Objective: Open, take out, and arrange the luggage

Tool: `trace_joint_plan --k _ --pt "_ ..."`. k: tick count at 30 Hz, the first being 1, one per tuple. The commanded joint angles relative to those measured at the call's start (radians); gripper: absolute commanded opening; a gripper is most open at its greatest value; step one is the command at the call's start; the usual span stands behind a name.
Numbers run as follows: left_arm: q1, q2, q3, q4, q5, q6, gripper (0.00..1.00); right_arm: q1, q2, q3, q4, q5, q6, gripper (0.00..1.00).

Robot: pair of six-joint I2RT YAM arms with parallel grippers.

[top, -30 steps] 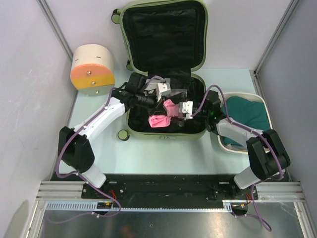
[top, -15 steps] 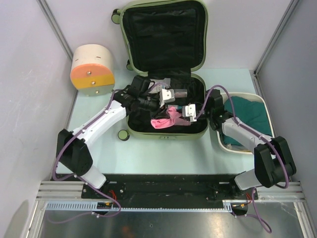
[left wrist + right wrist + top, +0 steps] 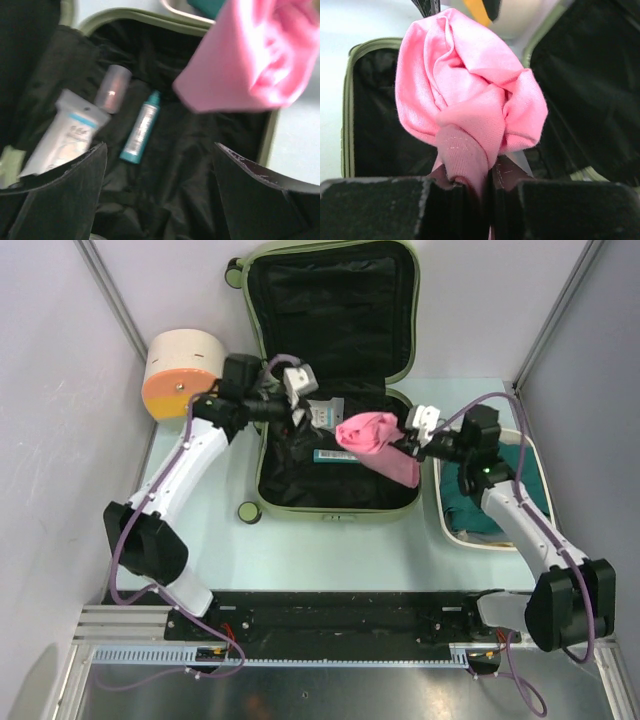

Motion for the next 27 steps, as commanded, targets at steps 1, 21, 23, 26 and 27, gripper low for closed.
trace_joint_plan --k 1,21,23,26,27 --pt "0.047 0.031 0.121 0.018 0.039 -0.06 0.89 -0.088 -0.096 0.152 -0.095 0.055 0.169 0.0" --pt "-0.065 0.051 0.04 0.018 0.127 -0.069 0.91 -0.665 -0.182 0.355 -1.411 -0.073 -0.032 0.0" --pt "-0.072 0.05 0.03 0.018 0.119 -0.076 0.91 -0.713 -0.138 0.323 -1.412 -0.096 -0.05 0.0" --pt "-0.076 0.047 0.017 0.02 0.111 -0.082 0.91 -0.754 0.0 0.323 -1.398 -0.121 -0.05 0.0" --pt "-0.077 0.045 0.014 0.02 0.108 -0.089 0.91 -0.76 0.023 0.323 -1.36 -0.115 -0.04 0.0"
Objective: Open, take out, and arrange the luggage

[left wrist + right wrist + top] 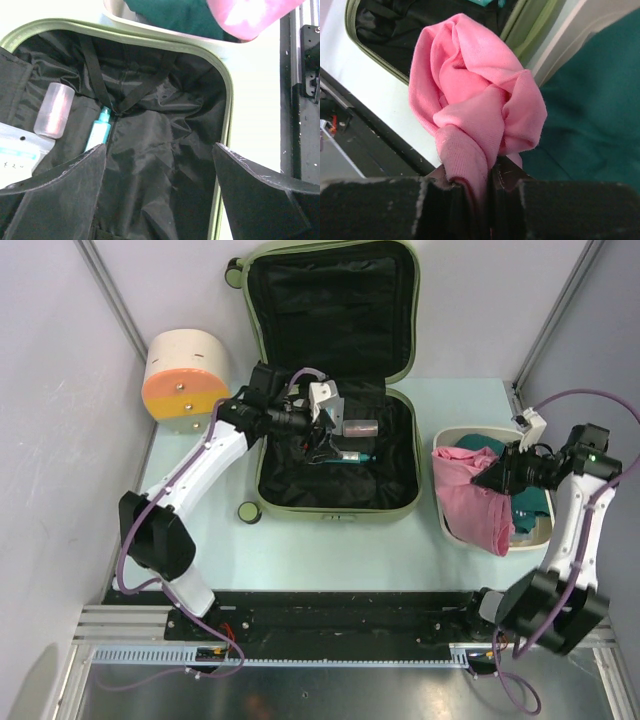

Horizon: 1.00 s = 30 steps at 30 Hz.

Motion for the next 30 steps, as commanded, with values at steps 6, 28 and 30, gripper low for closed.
trace_joint_plan --k 6,28,30 --pt "-0.012 -0.034 -0.037 0.003 0.003 -0.042 0.91 -0.055 0.298 0.02 0.118 -0.032 -0.042 0.0" --pt "-0.003 -0.024 -0.052 0.003 -0.158 -0.069 0.93 -0.072 0.628 0.442 0.383 0.184 0.085 0.74" --pt "0.003 -0.03 -0.053 0.003 -0.161 -0.068 0.93 -0.07 0.601 0.485 0.377 0.218 0.105 0.81"
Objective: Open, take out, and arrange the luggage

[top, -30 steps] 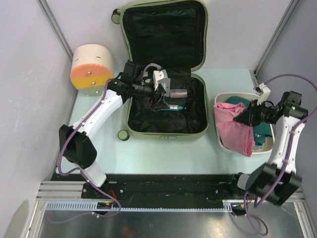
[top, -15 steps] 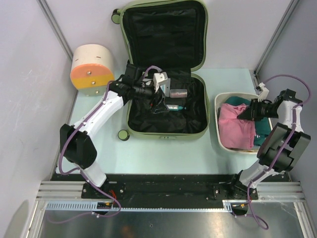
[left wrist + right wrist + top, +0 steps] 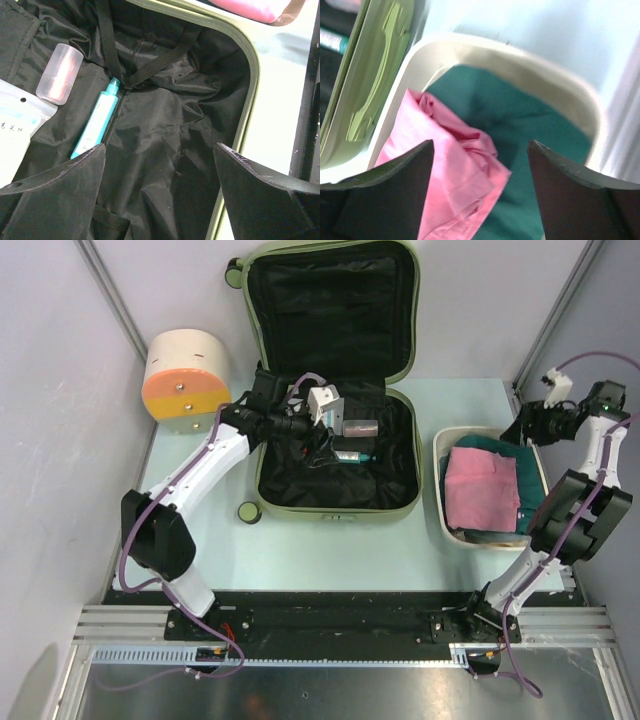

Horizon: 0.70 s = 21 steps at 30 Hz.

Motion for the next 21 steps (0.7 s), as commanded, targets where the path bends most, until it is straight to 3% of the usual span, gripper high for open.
trace_joint_plan --k 1,5,9,14,21 --pt "0.018 -0.034 -0.001 0.004 -0.028 -0.016 0.93 -0.002 -0.062 0.123 0.05 0.067 0.079 0.85" --pt "0.034 -0.051 -0.018 0.007 -0.018 -0.021 0.93 0.039 -0.163 0.112 -0.113 0.131 0.01 0.85" --pt "0.036 -0.074 -0.041 0.009 -0.02 -0.016 0.96 0.119 -0.285 -0.007 -0.237 0.246 0.03 0.85" --pt "0.038 -0.105 -0.05 0.013 -0.029 -0.05 0.98 0.193 -0.502 -0.317 -0.151 0.445 0.22 0.86" --pt "0.038 -0.129 -0.073 0.015 -0.02 -0.042 1.0 0.273 -0.512 -0.553 0.018 0.594 0.308 0.89"
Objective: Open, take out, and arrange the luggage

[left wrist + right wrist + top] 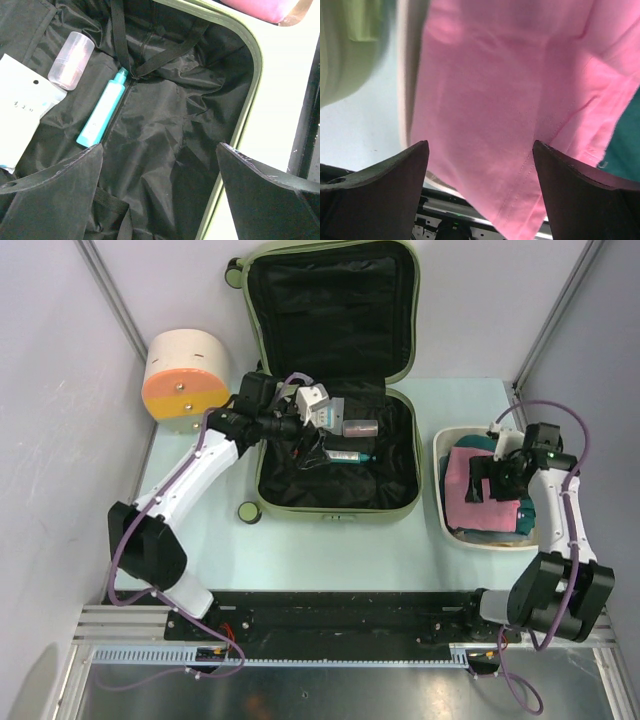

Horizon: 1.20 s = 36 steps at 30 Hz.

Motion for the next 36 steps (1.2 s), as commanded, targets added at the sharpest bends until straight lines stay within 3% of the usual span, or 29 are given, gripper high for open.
trace_joint_plan --k 1,7,13,18,28,32,36 --pt "0.004 -0.058 -0.019 0.013 0.01 -0.015 1.0 0.013 0.042 -0.092 0.141 0.14 0.078 0.9" --pt "0.005 -0.055 -0.039 0.013 -0.002 -0.015 1.0 -0.017 0.186 -0.143 0.359 0.129 0.093 0.91" --pt "0.019 -0.054 -0.053 0.013 -0.025 -0.035 1.0 -0.038 0.313 -0.083 0.435 0.143 0.079 0.91" --pt "0.039 -0.052 -0.062 0.013 -0.035 -0.051 1.0 -0.118 0.339 -0.063 0.421 0.16 0.044 0.91" --pt "0.042 0.001 -0.034 0.013 -0.022 -0.054 1.0 -0.371 0.315 -0.059 0.33 0.143 -0.214 0.92" --pt "0.05 0.017 -0.013 0.014 -0.033 -0.069 1.0 -0.391 0.307 -0.034 0.34 0.119 -0.284 0.93" --pt "0.091 0.006 0.01 0.027 -0.044 -0.121 1.0 -0.376 0.248 0.016 0.259 -0.021 -0.292 0.93"
